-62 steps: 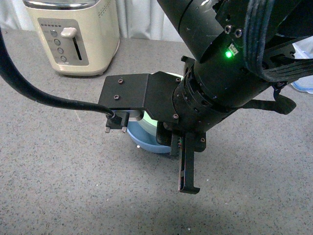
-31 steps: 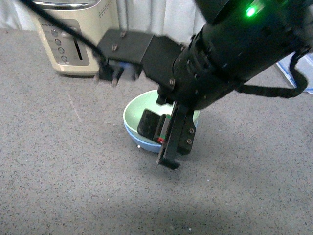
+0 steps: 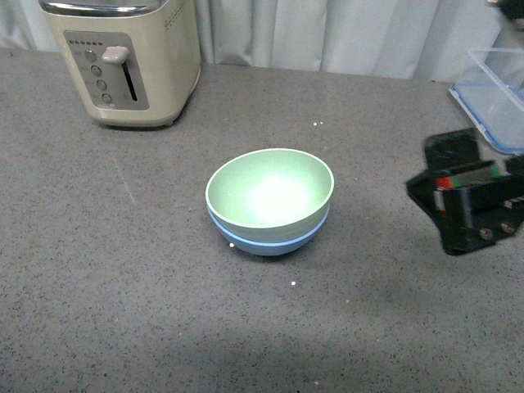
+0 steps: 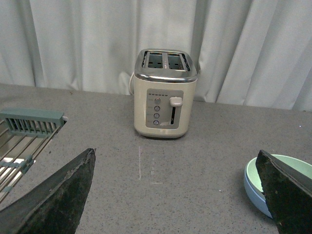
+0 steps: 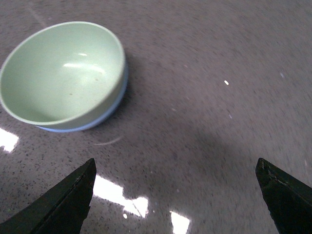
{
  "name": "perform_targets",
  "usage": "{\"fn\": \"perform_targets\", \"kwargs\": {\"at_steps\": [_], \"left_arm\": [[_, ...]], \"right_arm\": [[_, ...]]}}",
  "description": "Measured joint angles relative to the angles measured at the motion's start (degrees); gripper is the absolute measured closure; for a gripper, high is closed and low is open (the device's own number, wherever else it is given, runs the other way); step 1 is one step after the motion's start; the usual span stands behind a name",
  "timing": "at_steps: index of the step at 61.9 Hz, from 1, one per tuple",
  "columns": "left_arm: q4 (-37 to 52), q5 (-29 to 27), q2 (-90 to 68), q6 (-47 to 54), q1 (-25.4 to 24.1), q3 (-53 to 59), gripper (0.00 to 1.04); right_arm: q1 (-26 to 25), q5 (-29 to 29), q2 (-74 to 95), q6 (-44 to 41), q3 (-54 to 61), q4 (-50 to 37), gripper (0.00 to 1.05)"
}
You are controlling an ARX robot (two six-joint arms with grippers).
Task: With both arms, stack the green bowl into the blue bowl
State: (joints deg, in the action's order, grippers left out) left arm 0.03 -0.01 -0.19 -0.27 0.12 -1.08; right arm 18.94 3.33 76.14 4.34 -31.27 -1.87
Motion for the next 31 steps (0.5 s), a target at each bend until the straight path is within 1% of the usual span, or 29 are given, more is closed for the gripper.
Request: {"fn": "perform_targets", "kwargs": {"at_steps": [5, 8, 11, 14, 21, 22, 24, 25, 26, 27, 28, 29, 30, 31], "left_arm": [[0.0, 0.0, 0.0, 0.0, 0.0, 0.0, 0.06], [0.0, 0.0, 0.0, 0.0, 0.0, 0.0, 0.06], [0.0, 0.0, 0.0, 0.0, 0.0, 0.0, 0.06], [0.0, 0.0, 0.0, 0.0, 0.0, 0.0, 0.06], [0.0, 0.0, 0.0, 0.0, 0.0, 0.0, 0.06], [0.0, 0.0, 0.0, 0.0, 0.0, 0.0, 0.06], [0.0, 0.0, 0.0, 0.0, 0.0, 0.0, 0.06], [0.0, 0.0, 0.0, 0.0, 0.0, 0.0, 0.06], [0.0, -0.1, 0.0, 0.0, 0.0, 0.0, 0.06], [0.0, 0.0, 0.0, 0.0, 0.0, 0.0, 0.06], [0.0, 0.0, 0.0, 0.0, 0.0, 0.0, 0.06], [0.0, 0.0, 0.0, 0.0, 0.0, 0.0, 0.06], [0.0, 0.0, 0.1, 0.0, 0.0, 0.0, 0.06], [0.0, -0.2, 0.1, 0.0, 0.0, 0.0, 0.06]], "right_arm": [[-2.6, 3.1, -4.6, 3.9, 4.4, -2.0, 0.09], [-4.2, 6.0, -7.8, 5.6, 7.7, -4.8, 0.09], [-5.3, 7.5, -10.8, 6.6, 11.1, -8.3, 0.09], [-5.7, 7.8, -12.2, 7.0, 13.1, -9.9, 0.09], [-5.8, 7.8, -12.8, 7.5, 14.8, -10.2, 0.09], [-5.8, 8.1, -12.3, 7.3, 15.3, -11.6, 0.10], [-6.1, 8.8, -9.2, 4.7, 18.4, -23.6, 0.16], [-6.2, 8.8, -8.4, 4.4, 19.3, -26.9, 0.18], [-6.4, 8.6, -7.2, 2.6, 21.2, -33.4, 0.21], [-6.6, 8.4, -6.6, 1.9, 22.2, -36.5, 0.23], [-6.8, 7.9, -5.6, 1.0, 24.0, -41.9, 0.26], [-7.0, 7.6, -5.3, 0.2, 24.8, -44.3, 0.28], [-7.4, 7.1, -5.3, -1.0, 27.1, -50.7, 0.33], [-7.8, 7.0, -6.0, -1.5, 28.0, -54.1, 0.37]]}}
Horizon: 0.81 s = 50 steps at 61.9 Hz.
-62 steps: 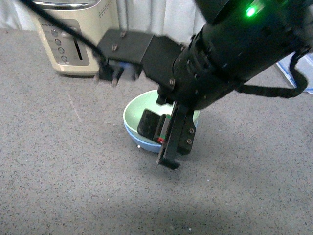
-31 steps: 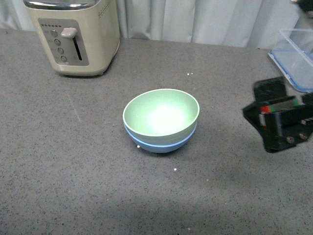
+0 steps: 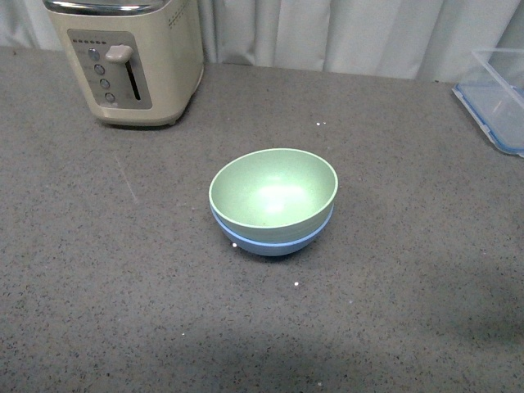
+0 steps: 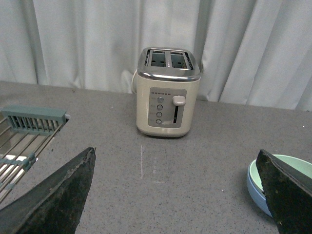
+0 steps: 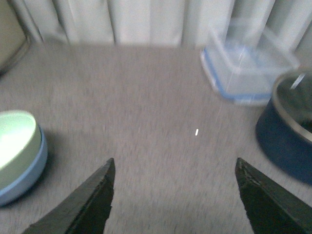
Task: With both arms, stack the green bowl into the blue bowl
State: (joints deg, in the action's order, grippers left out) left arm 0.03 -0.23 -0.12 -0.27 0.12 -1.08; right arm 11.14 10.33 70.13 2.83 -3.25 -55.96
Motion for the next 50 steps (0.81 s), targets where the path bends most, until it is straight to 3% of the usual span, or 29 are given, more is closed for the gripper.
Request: {"fn": "perform_targets", "kwargs": {"at_steps": [3, 7, 20, 23, 29, 50], "left_arm": [[0.0, 0.1, -0.1, 0.0, 0.0, 0.0, 0.06], [0.0, 0.1, 0.0, 0.0, 0.0, 0.0, 0.06], [0.0, 0.1, 0.0, 0.0, 0.0, 0.0, 0.06], [0.0, 0.1, 0.0, 0.0, 0.0, 0.0, 0.06], [0.0, 0.1, 0.0, 0.0, 0.0, 0.0, 0.06], [0.0, 0.1, 0.0, 0.0, 0.0, 0.0, 0.06]], "right_arm": [[-1.4, -0.8, -4.8, -1.3, 0.5, -4.5, 0.49], [-2.9, -2.2, -13.3, -2.1, 0.3, 3.3, 0.65], [-5.6, -5.2, -25.2, -2.7, 2.2, 13.1, 1.04], [-8.0, -8.9, -27.6, -2.8, 2.4, 15.2, 1.03], [-10.8, -9.8, -32.5, -2.8, 2.8, 19.5, 1.04], [-11.0, -10.3, -45.5, -2.8, 2.9, 31.5, 1.04]]}}
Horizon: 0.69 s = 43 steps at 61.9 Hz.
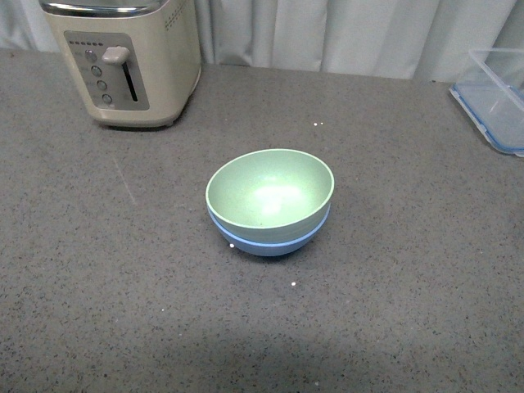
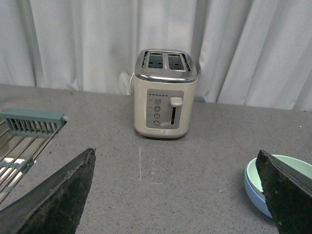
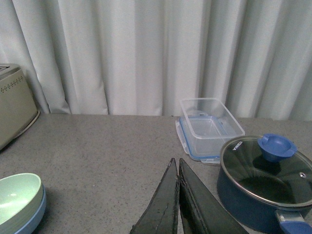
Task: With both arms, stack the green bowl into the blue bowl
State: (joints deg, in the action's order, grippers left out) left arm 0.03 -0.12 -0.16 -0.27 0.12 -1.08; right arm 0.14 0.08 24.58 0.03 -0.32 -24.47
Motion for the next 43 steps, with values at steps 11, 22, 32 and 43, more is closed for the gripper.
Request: {"fn": "perform_targets", "kwargs": {"at_steps": [11, 22, 32, 43], "left_arm": [[0.0, 0.0, 0.0, 0.0, 0.0, 0.0, 0.06], [0.0, 0.0, 0.0, 0.0, 0.0, 0.0, 0.06], [0.0, 0.0, 0.0, 0.0, 0.0, 0.0, 0.06], [0.0, 0.0, 0.0, 0.0, 0.0, 0.0, 0.06]], "right_arm": [[0.0, 0.0, -5.2, 0.0, 0.0, 4.9, 1.04], [0.0, 0.0, -8.8, 0.0, 0.0, 8.5, 1.04], [0.0, 0.0, -11.7, 0.0, 0.0, 11.4, 1.04], [0.0, 0.0, -14.3, 0.0, 0.0, 13.9, 1.04]]}}
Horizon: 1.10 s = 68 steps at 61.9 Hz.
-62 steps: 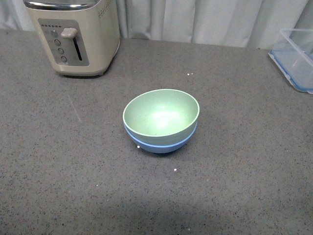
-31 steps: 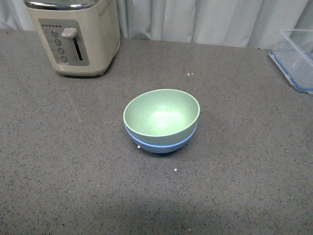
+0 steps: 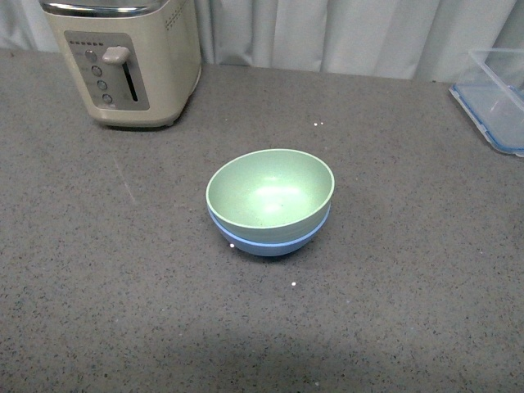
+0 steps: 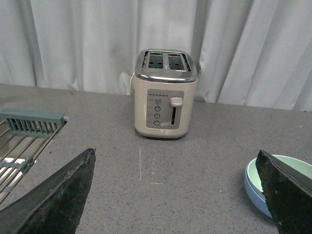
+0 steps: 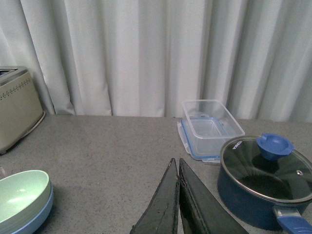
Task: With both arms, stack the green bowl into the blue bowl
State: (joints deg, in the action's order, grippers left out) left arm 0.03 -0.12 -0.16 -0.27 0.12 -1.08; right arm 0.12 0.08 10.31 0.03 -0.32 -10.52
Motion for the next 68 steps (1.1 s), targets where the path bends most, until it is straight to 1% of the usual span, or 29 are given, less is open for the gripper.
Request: {"fn": "perform_targets", "kwargs": {"at_steps": [2, 7, 33, 34, 39, 40, 42, 49, 52, 59, 61, 65, 68], "left_arm": [[0.0, 0.0, 0.0, 0.0, 0.0, 0.0, 0.06], [0.0, 0.0, 0.0, 0.0, 0.0, 0.0, 0.06], [0.0, 0.1, 0.0, 0.0, 0.0, 0.0, 0.06], [0.0, 0.1, 0.0, 0.0, 0.0, 0.0, 0.06], [0.0, 0.1, 0.0, 0.0, 0.0, 0.0, 0.06], [0.0, 0.1, 0.0, 0.0, 0.0, 0.0, 0.06], [0.0, 0.1, 0.0, 0.0, 0.0, 0.0, 0.06], [0.0, 0.1, 0.0, 0.0, 0.0, 0.0, 0.06], [0.0, 0.1, 0.0, 0.0, 0.0, 0.0, 0.06], [0.0, 0.1, 0.0, 0.0, 0.0, 0.0, 0.06], [0.0, 0.1, 0.0, 0.0, 0.0, 0.0, 0.06], [0.0, 0.1, 0.0, 0.0, 0.0, 0.0, 0.06], [0.0, 0.1, 0.0, 0.0, 0.0, 0.0, 0.06]], "right_arm": [[0.0, 0.0, -0.6, 0.0, 0.0, 0.6, 1.04], [0.0, 0.0, -8.0, 0.0, 0.0, 10.0, 1.04], [0.0, -0.2, -10.1, 0.0, 0.0, 10.5, 1.04], [0.0, -0.2, -10.1, -0.1, 0.0, 10.5, 1.02], [0.0, -0.2, -10.1, 0.0, 0.0, 10.5, 0.83], [0.0, -0.2, -10.1, 0.0, 0.0, 10.5, 0.81], [0.0, -0.2, -10.0, 0.0, 0.0, 10.5, 0.74], [0.0, -0.2, -10.1, 0.0, 0.0, 10.5, 0.43], [0.0, -0.2, -10.1, 0.0, 0.0, 10.5, 0.36], [0.0, -0.2, -10.1, 0.0, 0.0, 10.5, 0.09], [0.0, -0.2, -10.1, 0.0, 0.0, 10.5, 0.07], [0.0, -0.2, -10.1, 0.0, 0.0, 10.5, 0.10], [0.0, -0.2, -10.1, 0.0, 0.0, 10.5, 0.09]]}}
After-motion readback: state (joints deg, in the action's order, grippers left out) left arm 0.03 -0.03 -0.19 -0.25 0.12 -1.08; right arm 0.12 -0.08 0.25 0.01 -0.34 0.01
